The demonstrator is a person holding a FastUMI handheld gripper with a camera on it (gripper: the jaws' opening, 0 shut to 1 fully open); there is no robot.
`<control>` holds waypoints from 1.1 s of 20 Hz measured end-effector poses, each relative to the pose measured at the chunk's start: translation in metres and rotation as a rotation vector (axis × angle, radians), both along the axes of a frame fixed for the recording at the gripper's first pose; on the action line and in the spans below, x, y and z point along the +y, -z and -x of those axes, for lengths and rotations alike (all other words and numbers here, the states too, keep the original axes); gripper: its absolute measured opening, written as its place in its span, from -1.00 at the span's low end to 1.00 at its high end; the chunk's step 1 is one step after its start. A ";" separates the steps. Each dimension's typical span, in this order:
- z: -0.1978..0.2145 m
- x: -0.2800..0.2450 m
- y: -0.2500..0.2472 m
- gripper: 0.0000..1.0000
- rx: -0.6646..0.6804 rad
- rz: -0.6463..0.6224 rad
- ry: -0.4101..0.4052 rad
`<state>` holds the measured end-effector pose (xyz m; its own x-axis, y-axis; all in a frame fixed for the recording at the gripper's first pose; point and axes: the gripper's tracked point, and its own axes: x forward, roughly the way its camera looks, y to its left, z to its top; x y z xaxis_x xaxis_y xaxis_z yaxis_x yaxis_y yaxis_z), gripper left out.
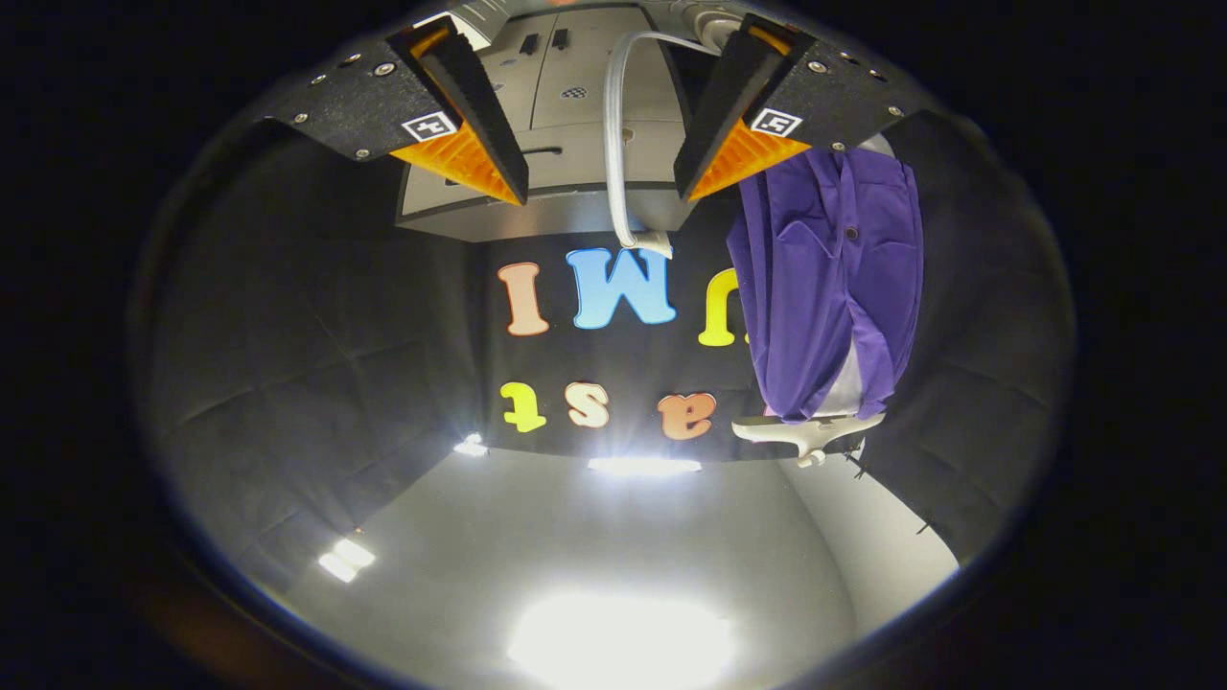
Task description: Iron the clothes twice with a garment steamer, once on the left side and once on the right side.
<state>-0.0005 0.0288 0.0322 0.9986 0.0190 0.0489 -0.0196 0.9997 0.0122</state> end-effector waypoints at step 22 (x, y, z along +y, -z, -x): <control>-0.218 0.022 -0.118 0.89 -0.044 -0.008 -0.191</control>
